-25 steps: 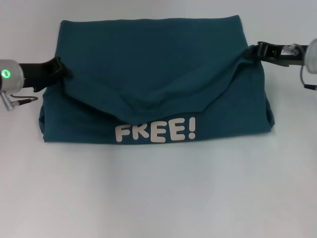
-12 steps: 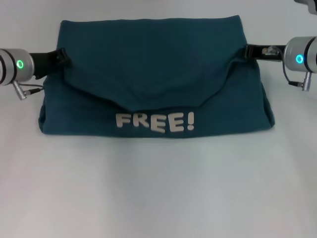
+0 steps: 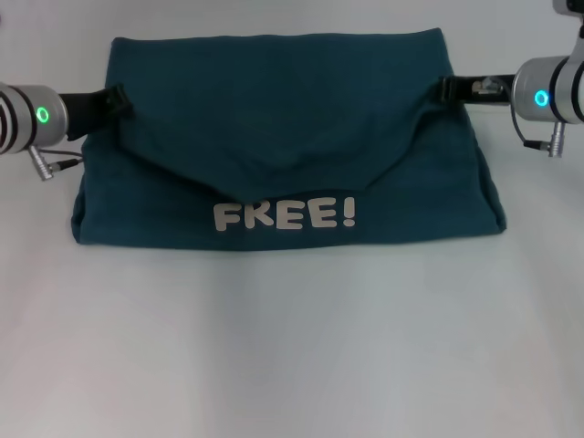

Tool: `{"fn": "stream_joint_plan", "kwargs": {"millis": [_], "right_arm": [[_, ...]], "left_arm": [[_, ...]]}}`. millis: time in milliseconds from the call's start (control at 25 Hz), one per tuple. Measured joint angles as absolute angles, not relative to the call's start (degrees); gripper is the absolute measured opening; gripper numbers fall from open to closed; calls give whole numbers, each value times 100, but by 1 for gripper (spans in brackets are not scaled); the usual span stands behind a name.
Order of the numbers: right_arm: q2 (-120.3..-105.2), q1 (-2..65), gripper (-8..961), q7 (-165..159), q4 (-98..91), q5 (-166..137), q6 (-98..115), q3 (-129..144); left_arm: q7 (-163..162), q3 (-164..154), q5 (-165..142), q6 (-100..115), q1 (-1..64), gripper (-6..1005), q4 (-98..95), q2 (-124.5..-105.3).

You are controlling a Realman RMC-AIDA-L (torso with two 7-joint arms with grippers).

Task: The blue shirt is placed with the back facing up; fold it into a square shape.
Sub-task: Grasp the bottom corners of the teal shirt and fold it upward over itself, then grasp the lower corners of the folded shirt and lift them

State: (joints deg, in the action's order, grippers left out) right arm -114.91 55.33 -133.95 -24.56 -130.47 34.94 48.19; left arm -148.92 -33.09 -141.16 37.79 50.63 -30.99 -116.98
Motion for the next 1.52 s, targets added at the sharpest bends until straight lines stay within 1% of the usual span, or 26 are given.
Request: {"fn": "stream_joint_plan", "kwargs": {"millis": [40, 160, 360, 400, 440, 480, 560, 680, 800, 960, 1160, 1360, 1520], "right_arm": [[-11474, 5550, 44, -13395, -2418, -13073, 3509, 4821], [-11443, 5552, 89, -13474, -2348, -13200, 3546, 4823], [-11390, 5428, 163, -13795, -2340, -13447, 3512, 4819], [-11373, 5386, 210, -13807, -2352, -13456, 3524, 4807], [-11317, 5281, 257, -13819, -2412, -13442, 3606, 4764], [-11317, 5281, 305, -13819, -2412, -13442, 3606, 4764], [-11252, 5175, 399, -13859, -2485, -13419, 3763, 4708], [-11183, 4987, 491, -13939, -2643, -13376, 4137, 4545], [-11177, 4623, 583, -13867, -2978, -13097, 4865, 4354], [-11263, 3913, 585, -13295, -3365, -12210, 5986, 4247], [-11278, 3105, 587, -12421, -3347, -10940, 7207, 4075], [-11355, 2600, 587, -11775, -3309, -10390, 7949, 3888], [-11374, 2516, 585, -11564, -3119, -10390, 7966, 3853]], "left_arm": [[-14867, -3319, -14113, 3778, 5058, 17, -3086, -11703], [-14850, -3327, -14112, 3752, 5037, 17, -3048, -11706], [-14879, -3291, -14105, 3743, 4969, 105, -2978, -11672], [-14902, -3271, -14088, 3766, 4928, 123, -3001, -11669], [-14923, -3254, -14070, 3786, 4880, 160, -3036, -11669], [-14963, -3245, -14056, 3836, 4809, 197, -3105, -11671], [-15034, -3242, -14026, 3957, 4694, 270, -3223, -11682], [-15043, -3244, -13798, 4300, 4436, 373, -3489, -11717], [-14786, -3268, -13365, 4684, 4110, 462, -3765, -11764], [-13593, -3256, -12621, 5196, 3568, 580, -3896, -11781], [-11976, -3089, -12002, 5821, 3096, 785, -3912, -11788], [-11360, -2958, -11994, 5970, 2942, 795, -3900, -11815], [-11200, -3006, -12030, 5825, 2930, 790, -3827, -11844]]}}
